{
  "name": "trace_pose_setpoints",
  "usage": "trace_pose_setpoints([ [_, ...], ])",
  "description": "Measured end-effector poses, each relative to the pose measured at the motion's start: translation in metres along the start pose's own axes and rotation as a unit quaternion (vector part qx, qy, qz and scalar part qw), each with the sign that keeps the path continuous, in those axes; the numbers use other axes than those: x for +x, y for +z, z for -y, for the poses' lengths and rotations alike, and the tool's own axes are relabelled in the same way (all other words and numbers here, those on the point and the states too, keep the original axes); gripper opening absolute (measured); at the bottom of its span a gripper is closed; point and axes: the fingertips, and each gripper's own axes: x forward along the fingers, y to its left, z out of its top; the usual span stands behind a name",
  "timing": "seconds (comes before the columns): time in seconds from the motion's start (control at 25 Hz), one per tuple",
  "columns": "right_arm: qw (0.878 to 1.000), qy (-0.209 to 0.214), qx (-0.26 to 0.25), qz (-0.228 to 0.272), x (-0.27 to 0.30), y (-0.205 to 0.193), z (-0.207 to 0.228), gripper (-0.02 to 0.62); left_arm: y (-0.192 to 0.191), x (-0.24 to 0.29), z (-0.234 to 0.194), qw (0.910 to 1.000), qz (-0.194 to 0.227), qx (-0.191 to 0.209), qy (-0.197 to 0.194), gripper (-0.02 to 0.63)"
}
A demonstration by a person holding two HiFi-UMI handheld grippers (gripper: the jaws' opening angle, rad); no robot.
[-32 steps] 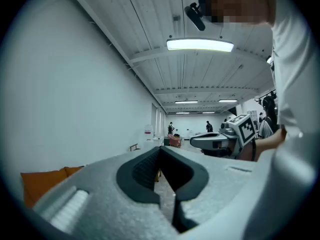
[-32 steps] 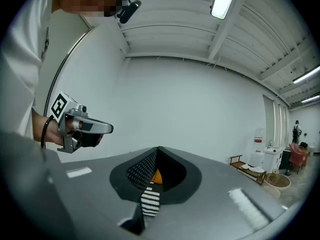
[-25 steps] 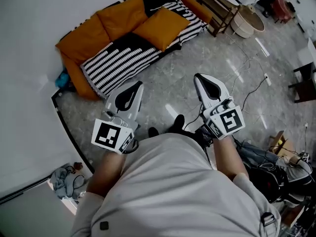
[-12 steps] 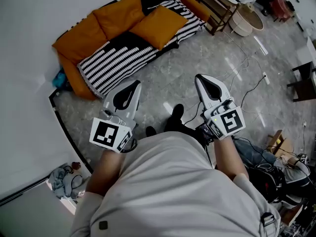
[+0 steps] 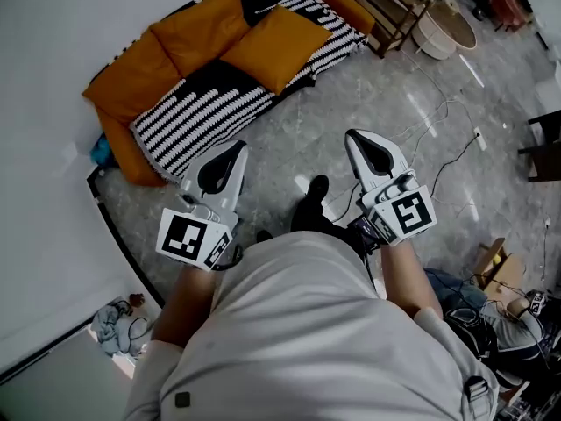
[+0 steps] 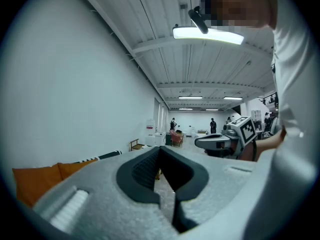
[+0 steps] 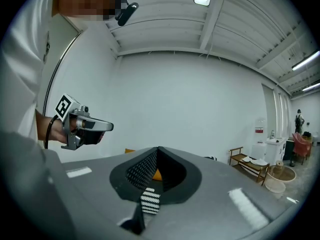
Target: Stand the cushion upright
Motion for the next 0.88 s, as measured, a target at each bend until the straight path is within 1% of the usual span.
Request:
trace_pose_setpoints([
  [0.24, 1.000, 0.018, 0.009, -0.013, 0.036, -0.017, 0.094, 0.011, 0.002, 0.110, -0.011, 0.9999, -0.009, -0.006, -0.004, 0.003],
  [0.48, 0.999, 0.041, 0.016, -0.017, 0.053, -0.025, 0.183, 0.011, 0.009, 0.211, -0.010, 0.9998, -0.012, -0.015, 0.004, 0.003],
  [0.56, 0.999, 0.050, 0.014, -0.012, 0.057, -0.027, 0.205, 0.011, 0.011, 0.234, -0.011, 0.9998, -0.011, -0.016, 0.008, 0.003],
  [0.68, 0.998, 0.052, 0.015, -0.007, 0.057, -0.027, 0.234, 0.011, 0.015, 0.259, -0.008, 0.9997, -0.011, -0.017, 0.011, 0.003],
  [0.8, 0.998, 0.047, 0.025, -0.012, 0.060, -0.029, 0.252, 0.011, 0.015, 0.274, -0.010, 0.9997, -0.016, -0.016, 0.013, 0.003],
  [0.88, 0.998, 0.052, 0.023, -0.009, 0.065, -0.030, 0.260, 0.011, 0.016, 0.284, -0.015, 0.9996, -0.017, -0.017, 0.015, 0.003],
])
